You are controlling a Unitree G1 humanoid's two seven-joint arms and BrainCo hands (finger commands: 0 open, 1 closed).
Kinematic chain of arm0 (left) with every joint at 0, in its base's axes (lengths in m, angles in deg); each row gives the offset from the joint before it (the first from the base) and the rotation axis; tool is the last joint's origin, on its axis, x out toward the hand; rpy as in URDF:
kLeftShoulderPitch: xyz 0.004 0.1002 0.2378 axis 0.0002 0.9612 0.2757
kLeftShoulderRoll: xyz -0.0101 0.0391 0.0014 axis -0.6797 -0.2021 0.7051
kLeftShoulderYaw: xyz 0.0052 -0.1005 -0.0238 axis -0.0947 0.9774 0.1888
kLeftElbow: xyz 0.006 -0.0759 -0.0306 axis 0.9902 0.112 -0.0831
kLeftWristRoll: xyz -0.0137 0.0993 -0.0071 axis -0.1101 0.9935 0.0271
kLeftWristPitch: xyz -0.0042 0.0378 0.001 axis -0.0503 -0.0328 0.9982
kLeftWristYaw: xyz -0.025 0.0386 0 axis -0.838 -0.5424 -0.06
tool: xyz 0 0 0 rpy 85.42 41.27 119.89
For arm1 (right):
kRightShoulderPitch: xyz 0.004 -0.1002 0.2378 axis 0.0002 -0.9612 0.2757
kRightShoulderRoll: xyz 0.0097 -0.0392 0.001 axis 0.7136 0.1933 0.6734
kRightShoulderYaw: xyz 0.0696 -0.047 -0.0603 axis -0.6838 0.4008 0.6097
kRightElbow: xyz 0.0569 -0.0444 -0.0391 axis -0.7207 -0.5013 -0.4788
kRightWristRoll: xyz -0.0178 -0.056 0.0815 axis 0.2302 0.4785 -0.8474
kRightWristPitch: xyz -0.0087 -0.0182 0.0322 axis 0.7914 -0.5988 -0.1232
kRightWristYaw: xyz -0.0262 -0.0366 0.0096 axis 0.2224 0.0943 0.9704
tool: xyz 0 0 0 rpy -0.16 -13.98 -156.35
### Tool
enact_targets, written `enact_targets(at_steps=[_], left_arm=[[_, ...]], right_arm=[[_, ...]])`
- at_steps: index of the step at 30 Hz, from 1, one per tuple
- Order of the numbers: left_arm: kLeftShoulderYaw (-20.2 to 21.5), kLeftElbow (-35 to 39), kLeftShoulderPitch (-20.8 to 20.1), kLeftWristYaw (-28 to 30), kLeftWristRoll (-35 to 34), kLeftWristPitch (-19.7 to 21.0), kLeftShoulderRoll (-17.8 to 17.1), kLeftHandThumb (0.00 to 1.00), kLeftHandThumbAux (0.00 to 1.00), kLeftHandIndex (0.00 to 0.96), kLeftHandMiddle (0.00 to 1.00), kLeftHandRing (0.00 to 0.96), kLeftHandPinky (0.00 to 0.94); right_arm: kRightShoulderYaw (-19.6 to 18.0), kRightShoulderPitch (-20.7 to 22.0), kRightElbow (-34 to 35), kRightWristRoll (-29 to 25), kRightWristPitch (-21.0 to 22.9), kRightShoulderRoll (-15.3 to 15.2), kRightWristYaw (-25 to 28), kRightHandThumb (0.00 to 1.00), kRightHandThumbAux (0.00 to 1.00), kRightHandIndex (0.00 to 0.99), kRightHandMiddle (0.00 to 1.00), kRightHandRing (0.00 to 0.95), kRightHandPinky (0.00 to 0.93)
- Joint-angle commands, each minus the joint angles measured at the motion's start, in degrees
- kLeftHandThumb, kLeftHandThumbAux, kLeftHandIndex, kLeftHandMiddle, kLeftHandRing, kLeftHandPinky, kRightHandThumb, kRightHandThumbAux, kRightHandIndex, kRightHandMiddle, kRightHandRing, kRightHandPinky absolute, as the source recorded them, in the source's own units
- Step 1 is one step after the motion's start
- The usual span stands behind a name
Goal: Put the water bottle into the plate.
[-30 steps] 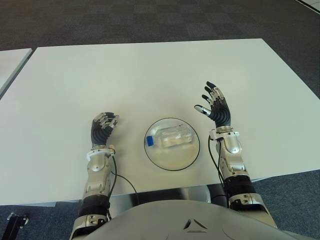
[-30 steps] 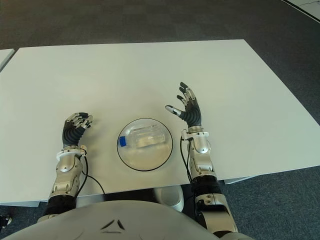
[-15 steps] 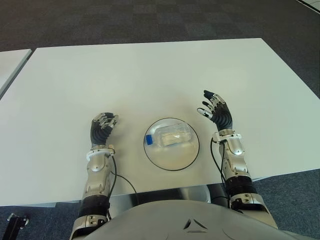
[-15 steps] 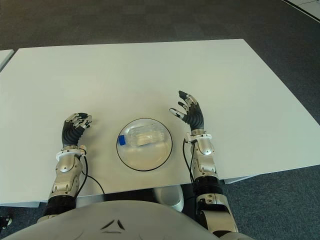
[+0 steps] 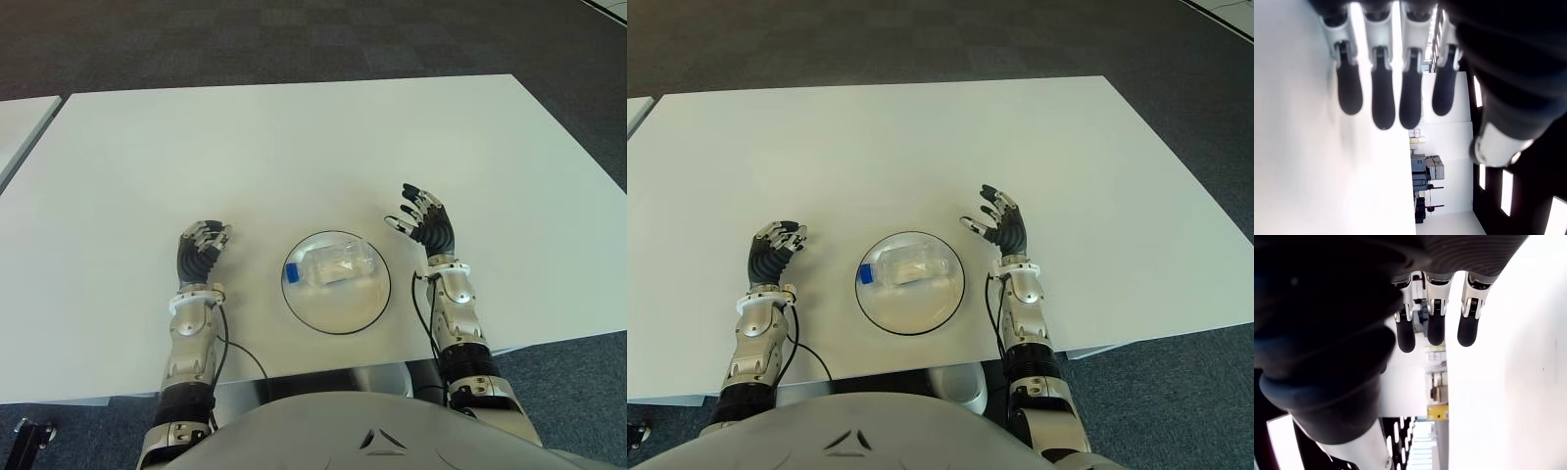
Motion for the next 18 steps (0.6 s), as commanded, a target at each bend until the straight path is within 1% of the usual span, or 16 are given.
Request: enact_targets(at_steps=[1, 5, 9, 10, 11, 12, 13, 14, 18], left_arm=[[-0.51, -0.93, 0.69, 0.60, -0.24, 0.72, 0.17, 0.835, 0.674, 0.431, 0.468, 0.505, 0.487], [-0.70, -1.42, 0.58, 0.63, -0.09, 0.20, 0.23, 0.834, 0.675, 0.427, 0.470, 0.505, 0.486], [-0.93, -1.71, 0.48, 0.64, -0.02, -0.05, 0.34, 0.834, 0.676, 0.424, 0.471, 0.505, 0.484], [-1.00, -1.75, 0.45, 0.63, -0.01, -0.07, 0.40, 0.834, 0.676, 0.424, 0.471, 0.505, 0.485], [-1.12, -1.77, 0.44, 0.62, 0.01, -0.07, 0.51, 0.834, 0.676, 0.423, 0.471, 0.505, 0.486], [-1.20, -1.79, 0.43, 0.61, 0.02, -0.07, 0.58, 0.834, 0.676, 0.423, 0.471, 0.505, 0.486], [-1.34, -1.77, 0.44, 0.57, 0.10, -0.05, 0.66, 0.834, 0.676, 0.423, 0.471, 0.505, 0.486], [-1.45, -1.77, 0.45, 0.53, 0.16, -0.03, 0.71, 0.834, 0.676, 0.424, 0.470, 0.505, 0.485], [-1.87, -1.82, 0.48, 0.47, 0.38, 0.13, 0.56, 0.834, 0.676, 0.424, 0.470, 0.507, 0.487]], right_arm=[[-0.19, 0.14, -1.38, 1.58, 1.58, 0.47, -1.50, 0.306, 0.989, 0.336, 0.349, 0.357, 0.411], [-0.06, -0.05, -2.16, 3.34, 1.37, 0.55, -3.40, 0.282, 0.996, 0.354, 0.381, 0.388, 0.434], [0.01, -0.23, -2.56, 4.75, 1.41, 0.66, -5.01, 0.273, 0.998, 0.393, 0.412, 0.418, 0.452], [0.03, -0.26, -2.65, 5.07, 1.47, 0.67, -5.39, 0.426, 0.904, 0.404, 0.423, 0.429, 0.458], [0.07, -0.28, -2.86, 5.55, 1.49, 0.67, -5.90, 0.481, 0.870, 0.407, 0.427, 0.432, 0.461], [0.09, -0.28, -3.01, 5.86, 1.48, 0.68, -6.23, 0.560, 0.821, 0.413, 0.438, 0.443, 0.468], [0.13, -0.24, -3.39, 6.24, 1.38, 0.66, -6.62, 0.611, 0.790, 0.418, 0.445, 0.450, 0.472], [0.16, -0.20, -3.67, 6.51, 1.30, 0.66, -6.90, 0.644, 0.769, 0.421, 0.456, 0.460, 0.479], [0.13, 0.13, -4.80, 7.18, 1.12, 0.77, -7.76, 0.687, 0.742, 0.426, 0.475, 0.479, 0.490]])
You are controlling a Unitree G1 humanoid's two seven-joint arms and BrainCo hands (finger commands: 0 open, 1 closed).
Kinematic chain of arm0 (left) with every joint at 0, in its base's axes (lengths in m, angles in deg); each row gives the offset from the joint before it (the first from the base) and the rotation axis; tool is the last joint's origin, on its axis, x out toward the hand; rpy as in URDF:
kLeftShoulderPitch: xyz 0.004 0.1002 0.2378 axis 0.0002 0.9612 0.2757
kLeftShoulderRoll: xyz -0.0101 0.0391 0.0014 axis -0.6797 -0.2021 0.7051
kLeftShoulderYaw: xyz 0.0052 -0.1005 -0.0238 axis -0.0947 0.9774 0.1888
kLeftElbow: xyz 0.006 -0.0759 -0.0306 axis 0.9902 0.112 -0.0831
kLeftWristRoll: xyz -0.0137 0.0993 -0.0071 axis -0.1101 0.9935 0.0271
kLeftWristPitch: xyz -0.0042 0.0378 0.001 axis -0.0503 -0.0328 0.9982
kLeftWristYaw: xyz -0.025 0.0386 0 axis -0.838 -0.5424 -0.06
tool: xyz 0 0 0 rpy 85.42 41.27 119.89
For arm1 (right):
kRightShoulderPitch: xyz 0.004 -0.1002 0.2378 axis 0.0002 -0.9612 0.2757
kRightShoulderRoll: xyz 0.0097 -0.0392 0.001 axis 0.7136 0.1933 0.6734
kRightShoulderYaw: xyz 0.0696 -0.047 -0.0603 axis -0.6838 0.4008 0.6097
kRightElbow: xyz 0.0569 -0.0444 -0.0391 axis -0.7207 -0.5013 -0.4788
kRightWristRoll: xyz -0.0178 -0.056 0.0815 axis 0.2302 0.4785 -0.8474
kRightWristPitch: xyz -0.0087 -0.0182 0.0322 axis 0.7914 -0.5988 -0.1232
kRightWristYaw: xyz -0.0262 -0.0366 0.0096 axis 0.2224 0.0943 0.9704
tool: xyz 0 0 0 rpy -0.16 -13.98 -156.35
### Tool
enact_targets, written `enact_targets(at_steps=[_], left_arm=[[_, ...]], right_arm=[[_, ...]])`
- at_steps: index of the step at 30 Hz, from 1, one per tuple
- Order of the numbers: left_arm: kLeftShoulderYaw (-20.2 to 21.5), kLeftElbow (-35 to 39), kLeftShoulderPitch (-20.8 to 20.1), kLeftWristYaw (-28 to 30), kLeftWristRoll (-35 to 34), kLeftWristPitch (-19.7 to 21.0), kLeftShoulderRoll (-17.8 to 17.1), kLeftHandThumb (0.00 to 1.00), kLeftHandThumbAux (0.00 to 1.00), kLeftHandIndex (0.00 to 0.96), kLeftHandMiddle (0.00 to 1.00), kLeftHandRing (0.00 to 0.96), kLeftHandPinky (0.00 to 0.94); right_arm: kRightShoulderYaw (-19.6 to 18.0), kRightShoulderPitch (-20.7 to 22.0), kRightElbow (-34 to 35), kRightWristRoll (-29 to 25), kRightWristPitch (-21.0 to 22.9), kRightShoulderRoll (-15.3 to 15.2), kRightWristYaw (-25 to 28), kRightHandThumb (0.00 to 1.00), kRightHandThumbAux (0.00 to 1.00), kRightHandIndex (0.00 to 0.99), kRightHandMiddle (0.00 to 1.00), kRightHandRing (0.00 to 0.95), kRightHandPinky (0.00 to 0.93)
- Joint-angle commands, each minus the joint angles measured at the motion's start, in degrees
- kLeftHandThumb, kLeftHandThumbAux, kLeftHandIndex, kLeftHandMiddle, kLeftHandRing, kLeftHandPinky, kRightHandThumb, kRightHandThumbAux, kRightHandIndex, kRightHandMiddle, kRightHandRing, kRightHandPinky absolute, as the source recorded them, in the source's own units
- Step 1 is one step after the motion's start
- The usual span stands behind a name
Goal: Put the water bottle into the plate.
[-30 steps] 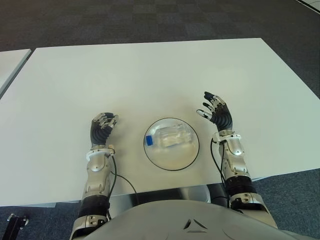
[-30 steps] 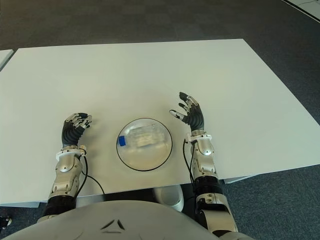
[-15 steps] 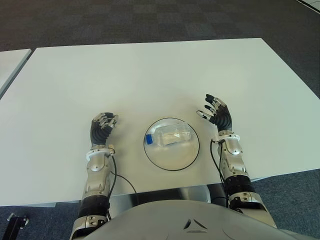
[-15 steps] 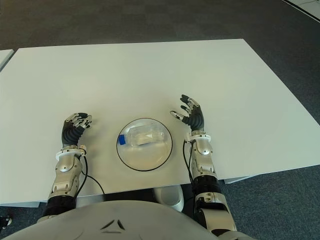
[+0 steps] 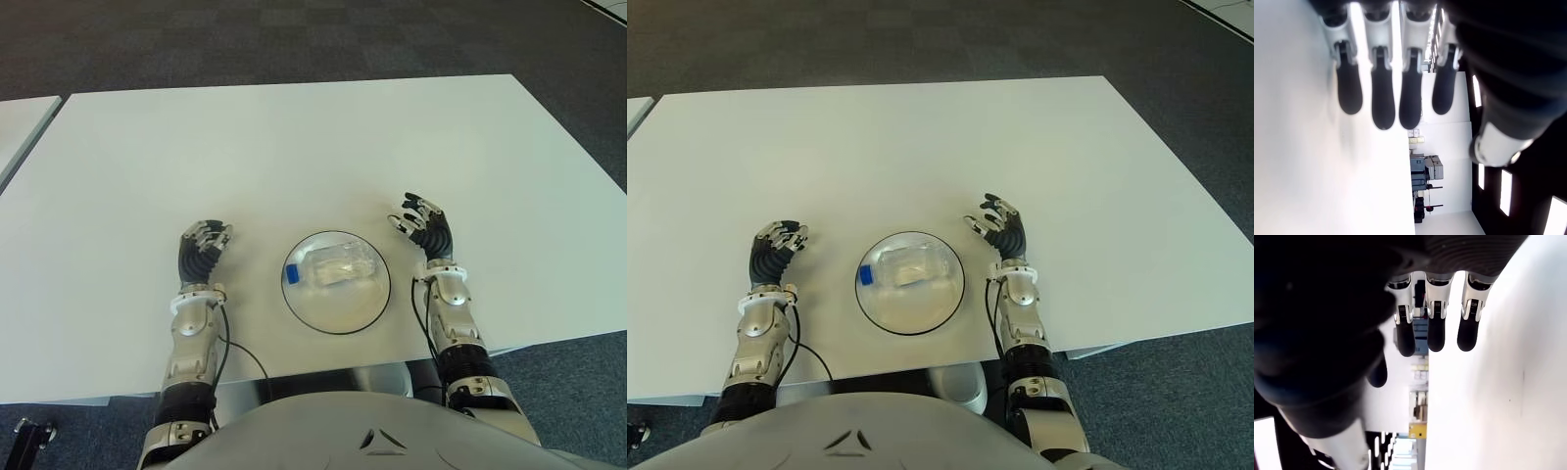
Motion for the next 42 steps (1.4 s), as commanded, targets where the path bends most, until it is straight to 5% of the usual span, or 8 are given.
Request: enact_targets(at_steps=[1, 42], left_arm=[[-0.91, -1.30, 0.57, 0.45, 0.27, 1.02, 0.41, 0.834, 0.676, 0.425, 0.469, 0.507, 0.486], [-3.04, -2.74, 0.57, 1.06, 0.39, 1.71, -0.04, 0.834, 0.676, 0.434, 0.462, 0.491, 0.474]], right_arm=[[0.11, 0.28, -2.19, 1.09, 0.89, 0.54, -1.23, 0.693, 0.738, 0.427, 0.480, 0.485, 0.495], [-0.96, -0.03, -3.09, -0.57, 0.49, 3.60, -1.98, 0.706, 0.729, 0.432, 0.560, 0.560, 0.560]])
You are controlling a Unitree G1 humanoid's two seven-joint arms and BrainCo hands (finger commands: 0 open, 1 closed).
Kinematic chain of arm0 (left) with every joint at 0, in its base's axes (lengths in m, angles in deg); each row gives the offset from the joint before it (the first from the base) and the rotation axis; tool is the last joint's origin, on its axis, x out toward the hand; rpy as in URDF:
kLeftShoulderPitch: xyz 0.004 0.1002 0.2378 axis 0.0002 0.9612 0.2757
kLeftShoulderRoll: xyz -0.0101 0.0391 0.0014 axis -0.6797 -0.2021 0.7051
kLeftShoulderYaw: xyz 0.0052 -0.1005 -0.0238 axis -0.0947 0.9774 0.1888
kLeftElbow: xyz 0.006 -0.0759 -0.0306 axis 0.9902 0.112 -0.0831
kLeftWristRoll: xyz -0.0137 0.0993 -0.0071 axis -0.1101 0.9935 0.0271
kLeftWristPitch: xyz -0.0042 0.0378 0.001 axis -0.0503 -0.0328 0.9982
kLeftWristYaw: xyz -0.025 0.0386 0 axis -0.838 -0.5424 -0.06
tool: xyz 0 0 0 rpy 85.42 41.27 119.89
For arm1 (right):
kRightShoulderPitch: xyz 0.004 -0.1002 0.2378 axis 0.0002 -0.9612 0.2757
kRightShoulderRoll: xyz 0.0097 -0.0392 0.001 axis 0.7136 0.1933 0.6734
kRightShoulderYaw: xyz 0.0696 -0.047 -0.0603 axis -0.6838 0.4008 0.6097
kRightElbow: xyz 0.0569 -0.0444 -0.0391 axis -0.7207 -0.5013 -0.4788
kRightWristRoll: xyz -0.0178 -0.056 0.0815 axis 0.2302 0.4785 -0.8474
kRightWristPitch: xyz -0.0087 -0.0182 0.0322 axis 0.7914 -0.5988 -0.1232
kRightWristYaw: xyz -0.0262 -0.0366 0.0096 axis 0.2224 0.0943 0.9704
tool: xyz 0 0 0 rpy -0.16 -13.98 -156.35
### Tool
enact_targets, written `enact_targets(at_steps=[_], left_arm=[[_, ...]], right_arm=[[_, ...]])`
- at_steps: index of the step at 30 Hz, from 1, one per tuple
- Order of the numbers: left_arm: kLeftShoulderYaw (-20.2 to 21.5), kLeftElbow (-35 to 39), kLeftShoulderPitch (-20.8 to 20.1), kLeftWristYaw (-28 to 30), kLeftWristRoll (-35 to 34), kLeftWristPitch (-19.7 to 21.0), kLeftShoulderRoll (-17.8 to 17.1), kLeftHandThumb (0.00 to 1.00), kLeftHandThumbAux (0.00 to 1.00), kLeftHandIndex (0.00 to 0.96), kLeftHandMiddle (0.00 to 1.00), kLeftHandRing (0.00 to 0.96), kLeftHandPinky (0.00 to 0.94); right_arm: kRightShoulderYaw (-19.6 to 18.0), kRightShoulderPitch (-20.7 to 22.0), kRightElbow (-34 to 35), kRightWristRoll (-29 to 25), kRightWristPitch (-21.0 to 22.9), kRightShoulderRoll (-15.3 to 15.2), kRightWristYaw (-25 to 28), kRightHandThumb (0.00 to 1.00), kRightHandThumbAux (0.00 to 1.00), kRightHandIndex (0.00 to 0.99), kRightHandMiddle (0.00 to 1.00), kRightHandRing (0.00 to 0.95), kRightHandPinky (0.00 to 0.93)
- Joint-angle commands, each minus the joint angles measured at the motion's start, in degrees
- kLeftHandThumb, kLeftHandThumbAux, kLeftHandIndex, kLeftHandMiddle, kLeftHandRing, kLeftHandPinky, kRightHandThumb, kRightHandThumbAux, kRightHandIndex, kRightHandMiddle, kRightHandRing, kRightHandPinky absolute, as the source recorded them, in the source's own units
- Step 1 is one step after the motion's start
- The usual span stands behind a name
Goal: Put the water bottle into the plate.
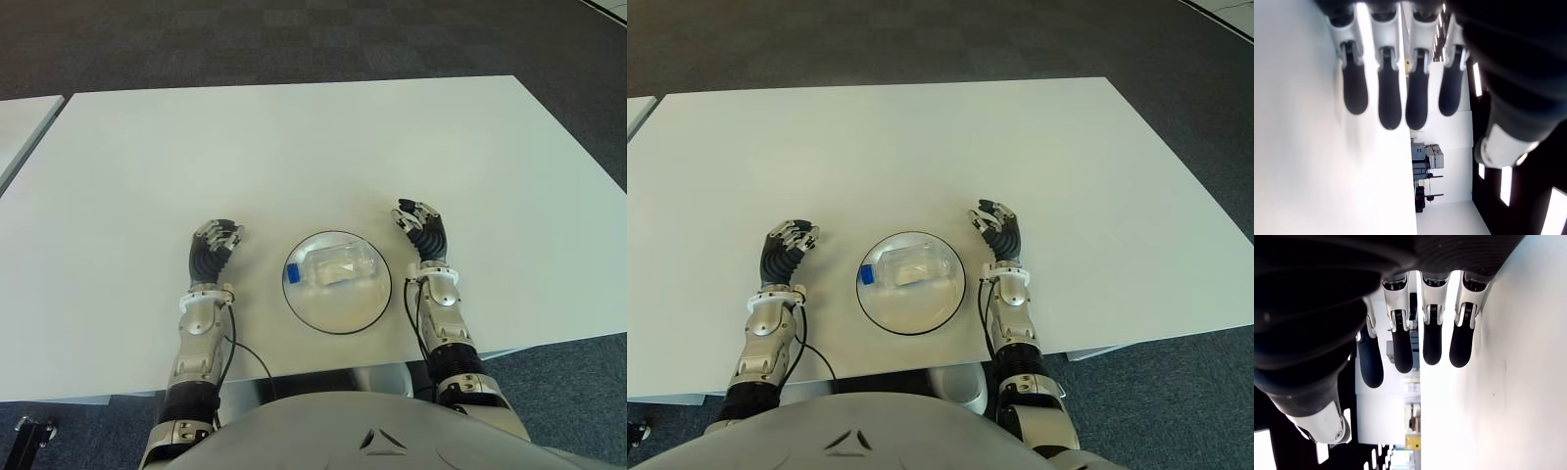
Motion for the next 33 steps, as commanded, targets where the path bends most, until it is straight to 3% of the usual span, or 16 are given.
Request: enact_targets(at_steps=[1, 33], left_arm=[[-0.42, -1.79, 0.81, 0.57, 0.30, 1.62, 0.04, 0.834, 0.676, 0.435, 0.461, 0.489, 0.474], [-0.94, -1.48, 1.21, 0.11, 0.73, 1.55, 0.21, 0.832, 0.677, 0.427, 0.465, 0.495, 0.476]], right_arm=[[-0.02, -0.96, -0.49, -0.49, 1.51, 0.63, 0.33, 0.706, 0.729, 0.432, 0.564, 0.560, 0.562], [0.62, -1.93, 1.37, -1.13, 2.36, 1.10, 3.14, 0.707, 0.729, 0.433, 0.592, 0.584, 0.589]])
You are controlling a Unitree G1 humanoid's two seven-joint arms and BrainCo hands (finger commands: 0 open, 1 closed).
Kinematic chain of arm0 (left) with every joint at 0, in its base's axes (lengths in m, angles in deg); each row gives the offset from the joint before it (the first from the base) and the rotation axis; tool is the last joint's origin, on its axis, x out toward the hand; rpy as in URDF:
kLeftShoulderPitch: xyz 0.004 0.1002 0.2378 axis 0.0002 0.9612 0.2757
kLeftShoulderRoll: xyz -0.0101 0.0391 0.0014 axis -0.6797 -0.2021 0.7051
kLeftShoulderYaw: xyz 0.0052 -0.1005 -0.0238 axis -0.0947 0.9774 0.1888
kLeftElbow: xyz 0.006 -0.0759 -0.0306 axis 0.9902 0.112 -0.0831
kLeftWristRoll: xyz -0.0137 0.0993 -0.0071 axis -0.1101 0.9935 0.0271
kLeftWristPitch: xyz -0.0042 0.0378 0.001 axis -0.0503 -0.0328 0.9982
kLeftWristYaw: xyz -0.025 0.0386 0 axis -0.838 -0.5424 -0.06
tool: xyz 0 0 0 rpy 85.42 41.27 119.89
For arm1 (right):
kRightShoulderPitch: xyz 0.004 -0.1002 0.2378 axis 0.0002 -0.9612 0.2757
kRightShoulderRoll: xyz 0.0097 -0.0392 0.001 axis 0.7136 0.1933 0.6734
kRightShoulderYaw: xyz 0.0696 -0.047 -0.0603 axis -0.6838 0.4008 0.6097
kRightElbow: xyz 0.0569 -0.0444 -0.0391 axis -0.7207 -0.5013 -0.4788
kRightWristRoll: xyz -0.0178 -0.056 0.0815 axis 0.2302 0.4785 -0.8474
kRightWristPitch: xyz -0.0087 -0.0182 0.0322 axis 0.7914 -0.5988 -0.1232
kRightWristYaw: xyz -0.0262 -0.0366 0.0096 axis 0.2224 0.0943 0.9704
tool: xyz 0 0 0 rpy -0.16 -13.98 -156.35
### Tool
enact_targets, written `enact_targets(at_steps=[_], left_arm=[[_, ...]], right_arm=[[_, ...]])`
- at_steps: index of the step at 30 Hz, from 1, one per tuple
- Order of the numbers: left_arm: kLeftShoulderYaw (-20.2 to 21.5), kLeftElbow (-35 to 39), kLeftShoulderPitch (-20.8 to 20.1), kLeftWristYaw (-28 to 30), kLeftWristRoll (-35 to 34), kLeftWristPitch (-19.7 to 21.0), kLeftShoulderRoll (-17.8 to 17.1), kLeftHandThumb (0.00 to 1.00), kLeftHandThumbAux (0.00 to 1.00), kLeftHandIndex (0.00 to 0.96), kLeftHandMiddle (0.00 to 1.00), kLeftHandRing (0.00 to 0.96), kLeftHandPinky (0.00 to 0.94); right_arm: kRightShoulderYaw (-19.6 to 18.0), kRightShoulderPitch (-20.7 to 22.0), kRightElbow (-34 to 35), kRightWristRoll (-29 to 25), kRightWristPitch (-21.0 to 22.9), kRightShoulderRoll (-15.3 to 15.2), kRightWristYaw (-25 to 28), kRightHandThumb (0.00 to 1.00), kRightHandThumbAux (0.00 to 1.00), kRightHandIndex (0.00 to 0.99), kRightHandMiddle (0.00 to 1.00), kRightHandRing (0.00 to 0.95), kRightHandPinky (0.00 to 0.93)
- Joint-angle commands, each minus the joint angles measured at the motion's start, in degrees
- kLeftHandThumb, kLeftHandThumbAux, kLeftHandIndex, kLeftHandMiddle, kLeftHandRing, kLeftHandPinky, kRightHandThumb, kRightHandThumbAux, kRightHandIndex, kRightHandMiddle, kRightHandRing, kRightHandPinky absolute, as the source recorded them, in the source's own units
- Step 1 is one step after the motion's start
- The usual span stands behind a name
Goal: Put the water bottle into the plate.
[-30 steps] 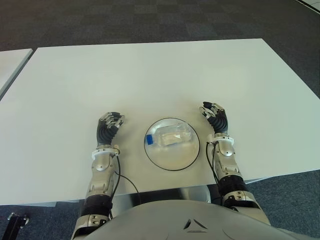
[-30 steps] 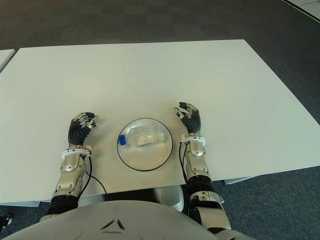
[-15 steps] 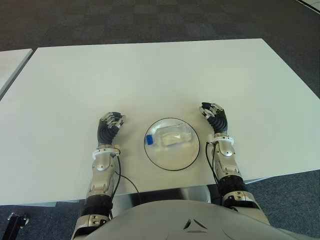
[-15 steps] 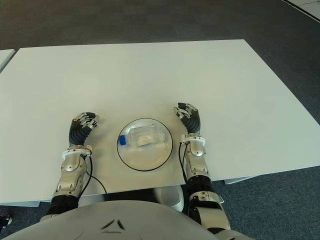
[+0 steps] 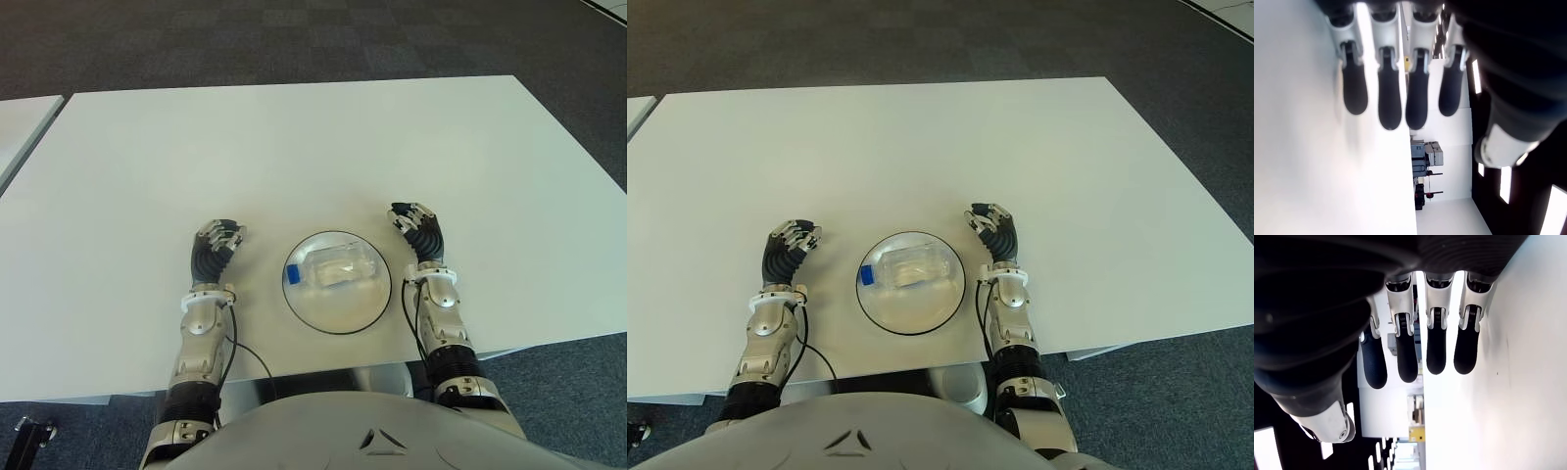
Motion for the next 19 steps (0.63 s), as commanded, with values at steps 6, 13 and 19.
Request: enact_targets(at_steps=[6, 13, 19], left_arm=[[-0.23, -1.37, 1.12, 0.12, 0.40, 1.76, 0.43, 0.833, 0.677, 0.430, 0.464, 0.494, 0.479], [-0.11, -1.46, 1.14, 0.04, 0.26, 1.63, 0.59, 0.833, 0.676, 0.429, 0.464, 0.487, 0.477], [0.07, -1.97, 1.02, 0.32, -0.04, 0.80, 0.52, 0.833, 0.676, 0.429, 0.465, 0.491, 0.478]], right_arm=[[0.34, -1.08, 0.07, 0.22, 2.25, 0.22, 0.24, 0.706, 0.730, 0.434, 0.595, 0.585, 0.594], [0.73, -1.22, 0.67, 1.34, 3.22, -0.58, 0.05, 0.707, 0.730, 0.434, 0.594, 0.594, 0.613], [1.53, -1.56, 2.51, 2.68, 6.81, -1.81, 0.22, 0.707, 0.730, 0.433, 0.582, 0.593, 0.611]])
